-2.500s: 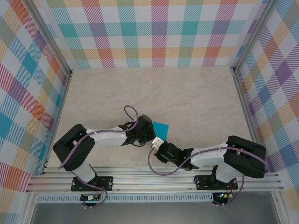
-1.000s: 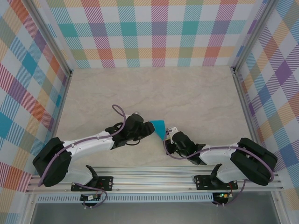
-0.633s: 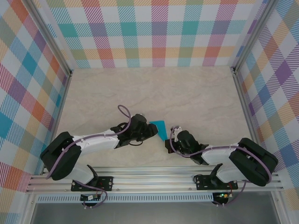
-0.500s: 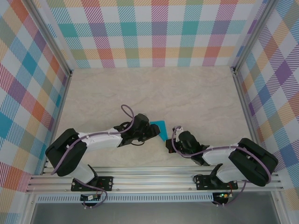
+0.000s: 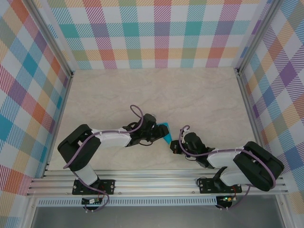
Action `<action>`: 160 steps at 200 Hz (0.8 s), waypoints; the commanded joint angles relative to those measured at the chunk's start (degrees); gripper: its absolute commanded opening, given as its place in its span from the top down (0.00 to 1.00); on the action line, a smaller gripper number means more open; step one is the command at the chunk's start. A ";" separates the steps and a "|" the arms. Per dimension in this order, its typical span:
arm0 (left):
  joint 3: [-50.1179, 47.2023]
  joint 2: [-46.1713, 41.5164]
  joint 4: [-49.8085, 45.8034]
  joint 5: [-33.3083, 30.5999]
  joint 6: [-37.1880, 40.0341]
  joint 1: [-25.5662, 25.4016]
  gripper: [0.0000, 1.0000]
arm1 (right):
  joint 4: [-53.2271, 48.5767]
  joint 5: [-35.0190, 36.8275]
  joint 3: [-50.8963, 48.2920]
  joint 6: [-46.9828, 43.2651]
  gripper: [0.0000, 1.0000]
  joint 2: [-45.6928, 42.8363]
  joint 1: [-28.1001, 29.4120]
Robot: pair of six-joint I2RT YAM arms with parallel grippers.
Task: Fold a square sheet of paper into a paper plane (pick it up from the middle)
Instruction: Fold the wing for the fifth time at the center of the table.
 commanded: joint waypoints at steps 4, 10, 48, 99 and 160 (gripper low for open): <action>1.98 1.08 2.08 2.06 0.05 0.51 0.44 | -1.63 -2.96 -0.02 4.60 0.93 -0.58 -1.70; 2.23 1.29 2.08 2.32 0.10 0.52 0.44 | -2.23 -3.32 0.19 4.99 0.93 -0.54 -1.99; 3.55 2.64 3.42 4.74 0.69 0.56 0.44 | -4.63 -5.99 1.02 5.84 0.93 0.15 -3.84; 5.39 5.78 5.30 8.02 0.58 0.60 0.44 | -7.25 -7.60 1.39 5.78 0.92 -2.00 -5.45; 6.91 9.19 7.43 9.60 0.23 0.50 0.44 | -10.95 -7.93 1.21 5.43 0.90 -5.62 -6.43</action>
